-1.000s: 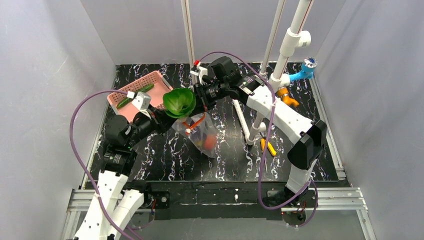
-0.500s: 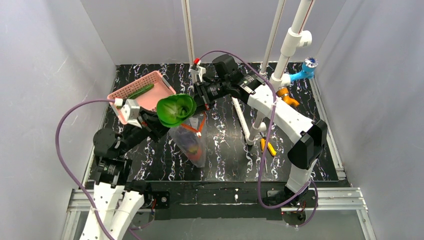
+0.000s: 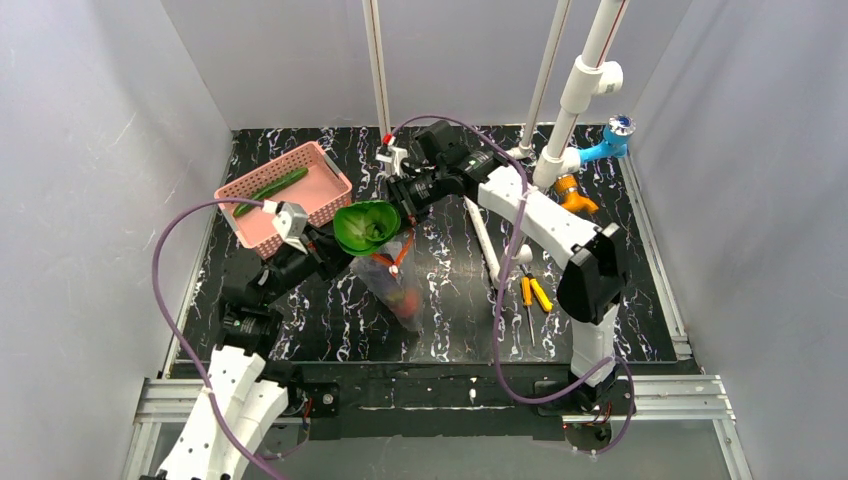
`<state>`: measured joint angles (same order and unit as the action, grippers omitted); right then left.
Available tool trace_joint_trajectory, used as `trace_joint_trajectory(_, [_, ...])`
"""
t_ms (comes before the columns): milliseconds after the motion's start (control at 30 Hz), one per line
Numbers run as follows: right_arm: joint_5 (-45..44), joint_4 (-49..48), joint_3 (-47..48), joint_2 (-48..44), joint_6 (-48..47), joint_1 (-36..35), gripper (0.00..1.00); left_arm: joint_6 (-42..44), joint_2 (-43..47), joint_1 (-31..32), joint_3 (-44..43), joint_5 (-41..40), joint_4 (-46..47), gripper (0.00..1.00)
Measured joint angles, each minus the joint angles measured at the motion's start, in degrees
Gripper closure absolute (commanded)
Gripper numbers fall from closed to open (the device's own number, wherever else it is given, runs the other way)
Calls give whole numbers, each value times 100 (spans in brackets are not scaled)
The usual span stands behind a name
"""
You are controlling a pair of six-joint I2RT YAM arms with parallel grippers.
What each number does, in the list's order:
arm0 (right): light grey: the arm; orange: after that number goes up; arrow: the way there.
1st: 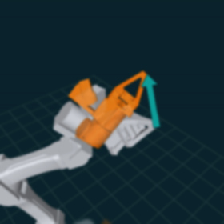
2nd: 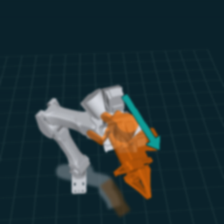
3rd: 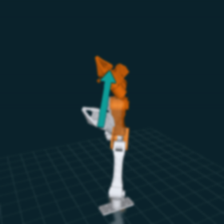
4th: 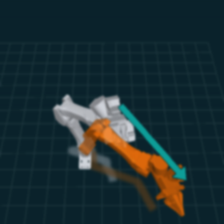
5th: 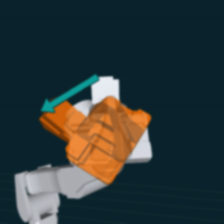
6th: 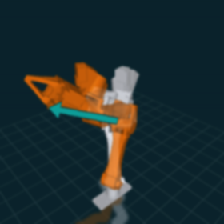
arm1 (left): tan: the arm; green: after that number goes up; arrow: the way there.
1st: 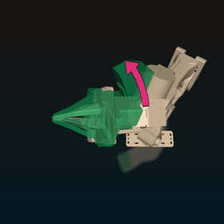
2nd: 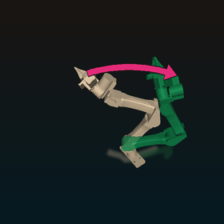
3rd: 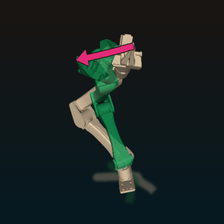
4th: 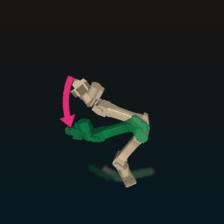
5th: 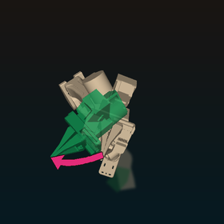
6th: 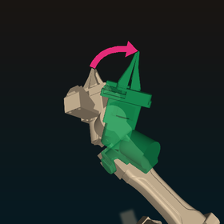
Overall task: Place the food in the zip-top bag and seal the zipper
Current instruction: Place the fake vegetable in the zipper food storage bag.
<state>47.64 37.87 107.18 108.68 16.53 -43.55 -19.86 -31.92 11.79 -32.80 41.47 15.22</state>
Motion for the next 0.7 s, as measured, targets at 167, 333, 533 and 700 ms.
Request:
trace_joint_trajectory(167, [-531,468,76,332,-271,2,99,-37,-407,0,289,-48,221,100])
trace_joint_trajectory(333, [-1246,802,188,282,-345,-44,78,-197,-448,0,481,-48,396,100])
trace_joint_trajectory(533, [-2369,1386,483,44,-387,-308,65,-455,-409,2,573,-50,669,100])
trace_joint_trajectory(700, [-3132,1762,750,-164,-435,-590,74,-595,-496,2,581,-44,935,100])
